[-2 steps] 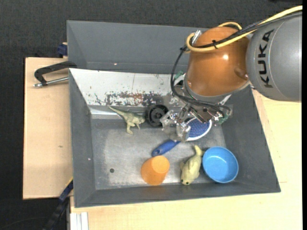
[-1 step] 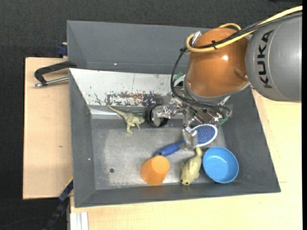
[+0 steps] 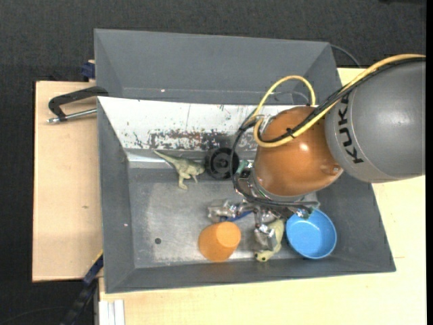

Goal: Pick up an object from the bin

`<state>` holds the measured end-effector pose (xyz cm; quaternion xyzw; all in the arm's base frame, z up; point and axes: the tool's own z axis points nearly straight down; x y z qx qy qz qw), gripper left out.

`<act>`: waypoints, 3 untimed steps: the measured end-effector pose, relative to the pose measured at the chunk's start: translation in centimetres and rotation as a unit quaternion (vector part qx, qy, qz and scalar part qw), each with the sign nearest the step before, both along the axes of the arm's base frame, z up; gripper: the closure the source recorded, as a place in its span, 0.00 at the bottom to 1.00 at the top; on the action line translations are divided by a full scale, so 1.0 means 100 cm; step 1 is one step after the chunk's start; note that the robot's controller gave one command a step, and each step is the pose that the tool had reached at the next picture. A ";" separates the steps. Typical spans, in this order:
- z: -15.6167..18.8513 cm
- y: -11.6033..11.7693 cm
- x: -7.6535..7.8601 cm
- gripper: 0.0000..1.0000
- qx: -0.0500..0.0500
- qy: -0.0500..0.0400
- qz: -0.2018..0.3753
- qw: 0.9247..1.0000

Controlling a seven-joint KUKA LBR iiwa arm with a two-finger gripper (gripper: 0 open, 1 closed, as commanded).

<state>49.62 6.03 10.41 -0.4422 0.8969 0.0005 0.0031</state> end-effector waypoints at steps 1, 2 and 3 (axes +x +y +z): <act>-0.034 0.038 0.024 0.00 0.000 0.000 0.117 0.993; -0.032 0.037 0.027 1.00 -0.001 -0.003 0.115 0.993; -0.033 0.037 0.025 0.00 -0.001 0.000 0.116 0.993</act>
Offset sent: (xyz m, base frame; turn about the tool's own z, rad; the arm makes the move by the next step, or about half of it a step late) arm 0.0238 0.0355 -0.0341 -0.2342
